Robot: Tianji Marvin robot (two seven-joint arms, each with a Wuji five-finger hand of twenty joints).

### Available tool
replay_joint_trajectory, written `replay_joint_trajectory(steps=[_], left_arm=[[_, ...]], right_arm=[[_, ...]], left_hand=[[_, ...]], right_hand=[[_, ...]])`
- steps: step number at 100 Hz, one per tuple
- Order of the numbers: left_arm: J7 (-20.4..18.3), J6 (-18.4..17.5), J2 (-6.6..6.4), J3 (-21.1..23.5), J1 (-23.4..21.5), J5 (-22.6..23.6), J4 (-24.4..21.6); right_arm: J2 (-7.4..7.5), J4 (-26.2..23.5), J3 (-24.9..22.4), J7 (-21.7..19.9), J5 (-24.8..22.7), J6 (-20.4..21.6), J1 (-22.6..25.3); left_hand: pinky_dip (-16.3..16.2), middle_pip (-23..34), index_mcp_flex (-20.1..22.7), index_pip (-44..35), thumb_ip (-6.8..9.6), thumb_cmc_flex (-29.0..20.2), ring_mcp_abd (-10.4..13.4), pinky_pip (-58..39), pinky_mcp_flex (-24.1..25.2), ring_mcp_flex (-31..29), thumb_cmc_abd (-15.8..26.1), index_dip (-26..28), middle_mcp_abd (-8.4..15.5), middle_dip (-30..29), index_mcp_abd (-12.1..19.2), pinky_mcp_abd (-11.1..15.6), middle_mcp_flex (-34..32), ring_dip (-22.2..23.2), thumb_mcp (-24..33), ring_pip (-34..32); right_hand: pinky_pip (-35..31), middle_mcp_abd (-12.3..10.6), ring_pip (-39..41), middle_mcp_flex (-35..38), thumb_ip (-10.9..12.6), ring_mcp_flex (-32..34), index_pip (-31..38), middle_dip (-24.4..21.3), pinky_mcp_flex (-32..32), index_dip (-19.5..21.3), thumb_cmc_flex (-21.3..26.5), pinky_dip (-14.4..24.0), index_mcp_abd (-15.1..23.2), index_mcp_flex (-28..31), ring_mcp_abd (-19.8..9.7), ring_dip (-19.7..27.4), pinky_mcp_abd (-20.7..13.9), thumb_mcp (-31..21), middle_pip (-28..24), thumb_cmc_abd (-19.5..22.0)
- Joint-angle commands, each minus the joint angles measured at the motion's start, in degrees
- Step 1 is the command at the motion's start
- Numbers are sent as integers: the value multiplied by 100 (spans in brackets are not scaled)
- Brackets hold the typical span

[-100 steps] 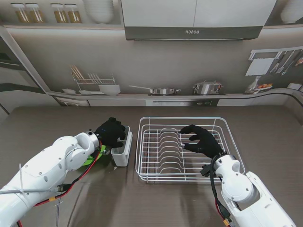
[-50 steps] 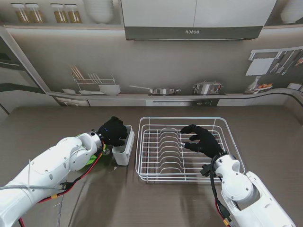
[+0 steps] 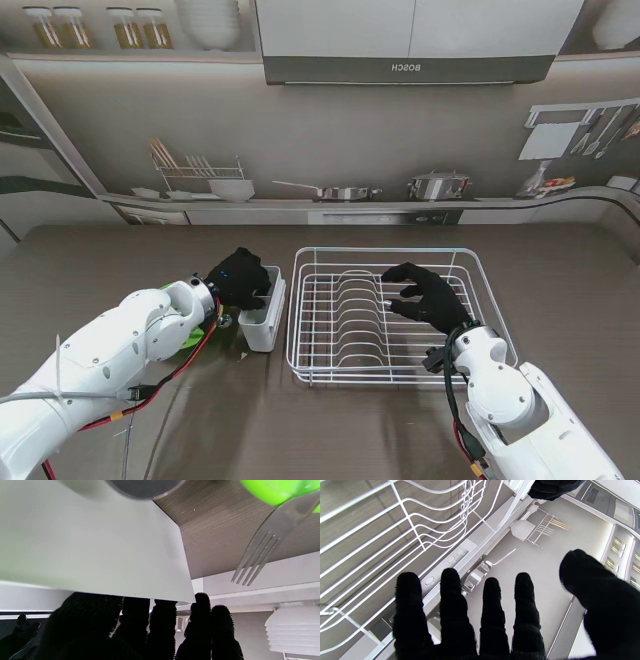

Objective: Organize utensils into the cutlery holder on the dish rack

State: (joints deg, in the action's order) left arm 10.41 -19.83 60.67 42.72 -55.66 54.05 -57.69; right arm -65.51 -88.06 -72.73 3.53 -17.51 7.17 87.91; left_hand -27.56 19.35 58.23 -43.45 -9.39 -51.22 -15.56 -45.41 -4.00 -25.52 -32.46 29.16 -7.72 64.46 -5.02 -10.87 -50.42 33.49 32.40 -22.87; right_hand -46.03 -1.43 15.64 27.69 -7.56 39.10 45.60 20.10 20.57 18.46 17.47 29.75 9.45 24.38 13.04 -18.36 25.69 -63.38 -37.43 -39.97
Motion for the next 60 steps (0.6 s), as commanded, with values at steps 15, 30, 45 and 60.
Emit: replay_joint_trajectory(steps=[15, 30, 45, 60], left_arm=[[-110, -64, 3, 238, -157, 86, -205], [-172, -33, -15, 531, -351, 151, -432], [-340, 31, -17, 866, -575, 127, -733], [-528, 62, -17, 1103, -724, 78, -1005]], right_arm=[[-32, 9, 19, -52, 18, -18, 8], [-34, 20, 27, -52, 31, -22, 1], [-36, 28, 35, -45, 31, -21, -5], [-36, 32, 42, -48, 35, -22, -6]], left_hand=[[-20, 29, 68, -391, 1, -405, 244, -175, 98, -222, 435, 438, -32, 219, 46, 247, -108, 316, 455, -946], [-35, 26, 74, -360, 5, -394, 214, -182, 88, -238, 445, 505, -65, 253, 32, 232, -123, 329, 479, -967], [-48, 15, 78, -337, 9, -395, 184, -187, 92, -245, 427, 534, -96, 256, 26, 211, -125, 334, 496, -971], [-67, 14, 93, -327, 19, -387, 175, -203, 79, -268, 393, 550, -108, 260, 32, 199, -149, 337, 512, -971]], right_hand=[[66, 10, -2, -69, 120, -100, -18, -63, -71, -124, -189, 105, -18, -94, -130, 27, -271, 59, 65, 107], [64, 14, 0, -71, 123, -100, -14, -63, -73, -123, -191, 104, -23, -92, -122, 27, -287, 58, 67, 125], [57, 12, 5, -68, 125, -96, -13, -62, -76, -123, -194, 104, -34, -88, -126, 26, -297, 53, 65, 134], [53, 12, 4, -73, 127, -107, -15, -62, -83, -124, -187, 103, -25, -82, -120, 28, -306, 54, 67, 136]])
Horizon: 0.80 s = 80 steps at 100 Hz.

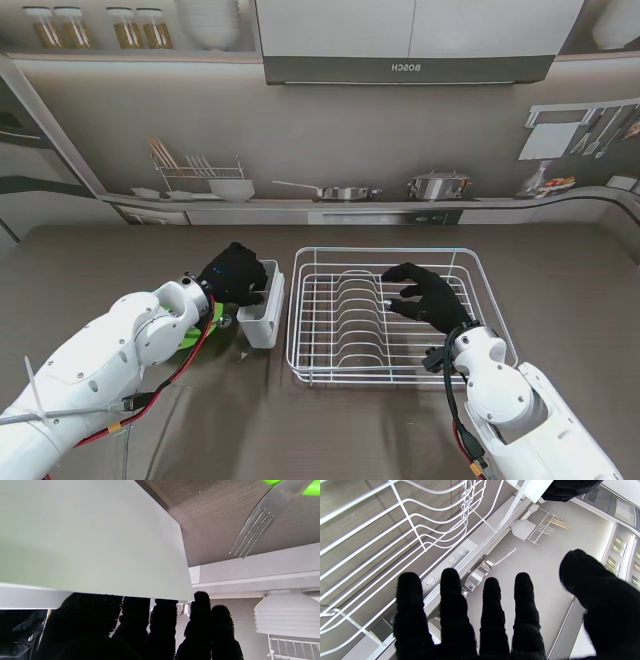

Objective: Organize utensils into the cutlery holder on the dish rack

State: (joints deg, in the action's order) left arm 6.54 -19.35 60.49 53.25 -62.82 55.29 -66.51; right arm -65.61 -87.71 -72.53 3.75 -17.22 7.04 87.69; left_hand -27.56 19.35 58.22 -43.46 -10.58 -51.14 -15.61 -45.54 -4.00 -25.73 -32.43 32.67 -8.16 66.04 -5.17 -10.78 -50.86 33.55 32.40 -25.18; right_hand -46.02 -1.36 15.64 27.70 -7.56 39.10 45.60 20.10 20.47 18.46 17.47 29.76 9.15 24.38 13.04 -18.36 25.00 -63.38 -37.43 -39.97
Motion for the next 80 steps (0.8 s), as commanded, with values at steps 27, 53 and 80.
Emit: replay_joint_trajectory(steps=[27, 53, 80], left_arm=[[-415, 132, 32, 151, -32, -278, -335], [-479, 242, 68, -56, 148, -409, -278], [-471, 351, 107, -296, 339, -504, -150]], right_arm=[[-28, 8, 35, -59, 1, 9, 13], [-30, 18, 42, -54, 6, 11, 9], [-33, 28, 46, -43, 10, 10, -2]], left_hand=[[-86, -4, 99, -320, 156, -397, 146, -173, 96, -255, 353, 206, -88, 121, 13, 157, -123, 333, 553, -715], [-103, -18, 98, -331, 170, -397, 133, -163, 96, -276, 322, 214, -100, 132, 9, 154, -141, 340, 573, -703], [-127, -28, 108, -348, 178, -394, 111, -149, 100, -287, 286, 217, -121, 147, -10, 123, -156, 345, 607, -683]], right_hand=[[43, 7, 9, -70, 125, -100, -17, -62, -77, -125, -191, 99, 8, -88, -131, 28, -244, 54, 66, 123], [40, 0, 8, -74, 123, -99, -19, -62, -82, -126, -193, 93, 5, -91, -131, 30, -241, 53, 67, 124], [36, 13, 8, -74, 124, -104, -20, -63, -84, -126, -193, 87, 6, -87, -117, 30, -244, 54, 68, 124]])
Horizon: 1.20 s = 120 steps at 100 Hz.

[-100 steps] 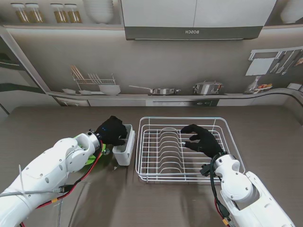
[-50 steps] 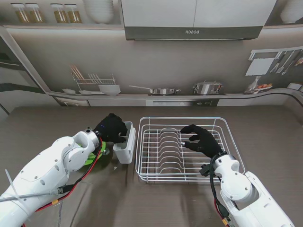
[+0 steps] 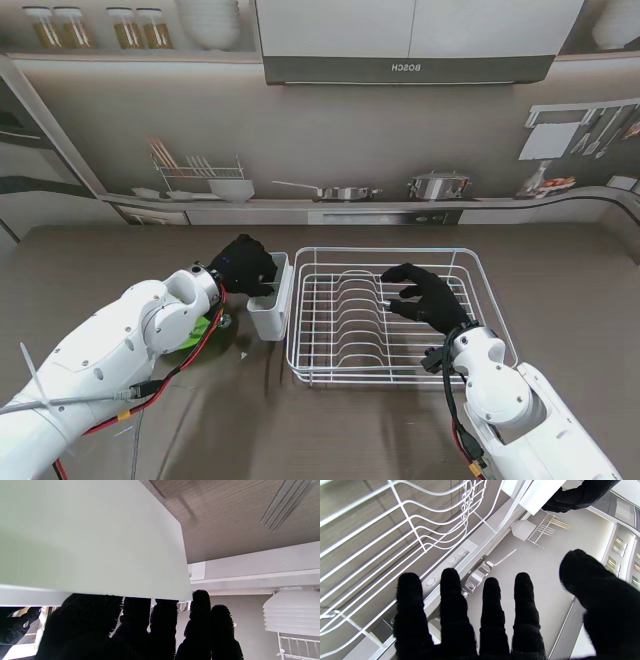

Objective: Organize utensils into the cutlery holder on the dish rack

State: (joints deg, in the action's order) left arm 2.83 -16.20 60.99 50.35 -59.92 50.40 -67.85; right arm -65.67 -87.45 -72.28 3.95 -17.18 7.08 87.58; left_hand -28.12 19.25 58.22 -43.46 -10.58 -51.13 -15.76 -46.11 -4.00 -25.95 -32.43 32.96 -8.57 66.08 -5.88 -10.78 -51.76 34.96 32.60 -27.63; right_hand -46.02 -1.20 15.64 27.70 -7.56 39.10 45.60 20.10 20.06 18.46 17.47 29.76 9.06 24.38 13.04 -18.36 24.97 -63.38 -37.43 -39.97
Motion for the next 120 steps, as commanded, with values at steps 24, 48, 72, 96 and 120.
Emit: replay_joint_trajectory(steps=[24, 48, 72, 96, 120], left_arm=[[-69, 213, 85, -183, 137, -45, 51], [-45, 330, 99, -309, 185, -38, 96], [-52, 377, 105, -393, 215, -43, 115], [-51, 437, 95, -408, 174, 13, 71], [-166, 499, 60, -327, 76, 91, -72]], right_arm=[[-29, 28, 22, -62, 17, 18, -8], [-27, 24, 17, -68, 23, 28, 3], [-29, 30, 18, -65, 26, 28, 3], [-32, 59, 27, -55, 31, 38, -15], [-35, 83, 41, -50, 37, 39, -35]], left_hand=[[-99, -15, 142, -374, 206, -373, 89, -83, 99, -286, 183, 177, -129, 152, 9, 94, -111, 212, 695, -435], [-130, -19, 182, -406, 218, -300, 69, -78, 84, -324, 61, 138, -130, 166, 0, 85, -163, 220, 872, -445], [-154, -23, 211, -421, 213, -240, 64, -79, 63, -347, -34, 85, -123, 168, 8, 77, -200, 221, 996, -450], [-179, -40, 266, -404, 204, -130, 58, -80, 36, -396, -196, -97, -119, 125, 10, 63, -260, 220, 1177, -465], [-167, -45, 221, -280, 170, -142, 50, -47, 65, -387, -144, -296, -124, 64, 50, 62, -238, 208, 1069, -449]], right_hand=[[34, -2, 9, -74, 124, -98, -14, -62, -47, -124, -193, 82, 14, -79, -135, 30, -243, 52, 68, 127], [31, -10, 15, -66, 124, -89, -18, -61, -47, -125, -191, 80, 17, -82, -130, 27, -243, 49, 63, 127], [30, -6, 12, -71, 122, -92, -15, -62, -49, -124, -197, 77, 15, -70, -139, 28, -242, 49, 67, 130], [30, -3, 14, -63, 125, -91, -17, -62, -52, -125, -187, 75, 15, -71, -123, 27, -245, 44, 66, 127], [28, 0, 15, -62, 126, -86, -17, -62, -50, -124, -190, 74, 8, -71, -123, 26, -249, 48, 66, 143]])
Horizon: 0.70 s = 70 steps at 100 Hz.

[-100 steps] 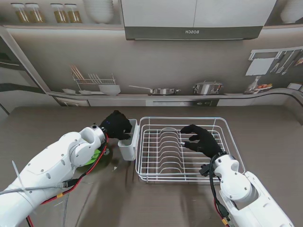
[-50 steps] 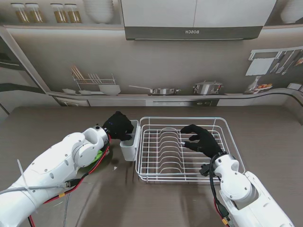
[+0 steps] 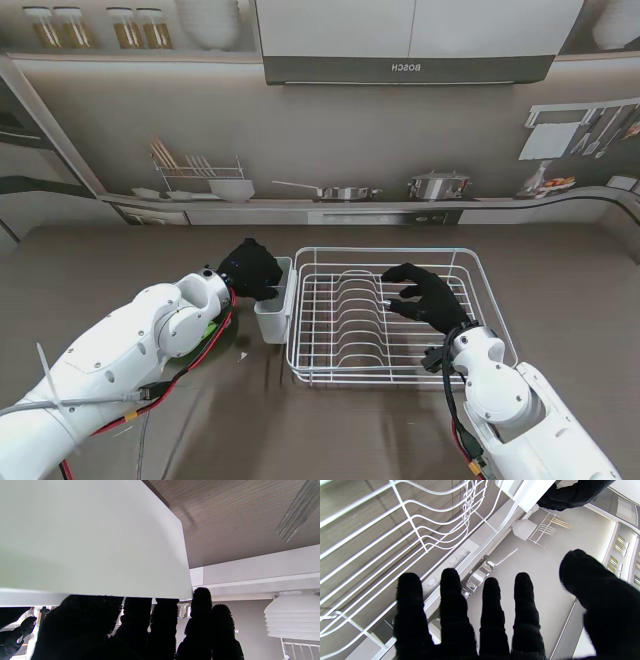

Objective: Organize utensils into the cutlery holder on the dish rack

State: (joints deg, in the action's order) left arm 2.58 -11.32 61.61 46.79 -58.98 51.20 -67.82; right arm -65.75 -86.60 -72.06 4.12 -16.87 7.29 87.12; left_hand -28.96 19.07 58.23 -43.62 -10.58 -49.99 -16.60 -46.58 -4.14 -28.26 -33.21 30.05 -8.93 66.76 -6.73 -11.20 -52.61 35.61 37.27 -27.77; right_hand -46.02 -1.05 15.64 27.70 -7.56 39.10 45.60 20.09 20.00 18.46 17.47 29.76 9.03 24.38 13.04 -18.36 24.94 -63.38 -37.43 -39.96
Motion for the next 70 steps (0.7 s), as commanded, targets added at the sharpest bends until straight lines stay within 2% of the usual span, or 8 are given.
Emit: replay_joint_trajectory(steps=[1, 26, 56, 65, 70], left_arm=[[-150, 11, -3, 32, -21, 13, -80], [-299, 21, -47, 114, -112, 96, -201], [-394, 27, -87, 204, -214, 209, -314], [-405, 22, -93, 224, -231, 226, -332], [-408, 16, -96, 234, -239, 237, -337]], right_arm=[[-27, -2, 19, -68, 7, 18, 12], [-29, 18, 30, -66, 10, 23, -1], [-33, 58, 45, -52, 8, 41, -24], [-34, 70, 50, -49, 13, 47, -30], [-34, 77, 52, -49, 10, 50, -34]], left_hand=[[-82, -27, 216, -259, 170, -254, 141, 2, 80, -156, -59, -11, -85, -7, 136, 105, -149, 142, 595, -434], [-57, -41, 104, -114, 187, -275, 136, 82, 142, -70, -5, -167, -110, -114, 99, 124, 8, 123, 439, -379], [-30, 81, -132, 193, 219, -213, 116, 241, 207, -6, 36, -262, -169, -542, -87, 122, 243, 75, 127, -266], [-38, 165, -185, 367, 237, -170, 109, 338, 233, 25, 51, -247, -195, -915, -152, 120, 348, 63, 13, -216], [-43, 222, -238, 511, 254, -156, 99, 421, 243, 47, 69, -276, -213, -1372, -215, 125, 419, 48, -87, -177]], right_hand=[[30, -15, 15, -60, 125, -86, -20, -61, -48, -125, -193, 74, 9, -81, -122, 26, -246, 51, 66, 142], [31, -23, 14, -62, 126, -88, -18, -61, -48, -125, -191, 73, 12, -71, -121, 26, -255, 52, 66, 144], [29, 0, 18, -60, 126, -83, -18, -61, -45, -124, -191, 75, 13, -70, -125, 25, -253, 49, 65, 140], [31, -13, 19, -57, 125, -84, -18, -60, -49, -124, -193, 75, 8, -68, -126, 25, -246, 48, 64, 142], [28, -13, 16, -58, 126, -89, -18, -60, -43, -124, -190, 76, 4, -69, -118, 26, -246, 48, 64, 142]])
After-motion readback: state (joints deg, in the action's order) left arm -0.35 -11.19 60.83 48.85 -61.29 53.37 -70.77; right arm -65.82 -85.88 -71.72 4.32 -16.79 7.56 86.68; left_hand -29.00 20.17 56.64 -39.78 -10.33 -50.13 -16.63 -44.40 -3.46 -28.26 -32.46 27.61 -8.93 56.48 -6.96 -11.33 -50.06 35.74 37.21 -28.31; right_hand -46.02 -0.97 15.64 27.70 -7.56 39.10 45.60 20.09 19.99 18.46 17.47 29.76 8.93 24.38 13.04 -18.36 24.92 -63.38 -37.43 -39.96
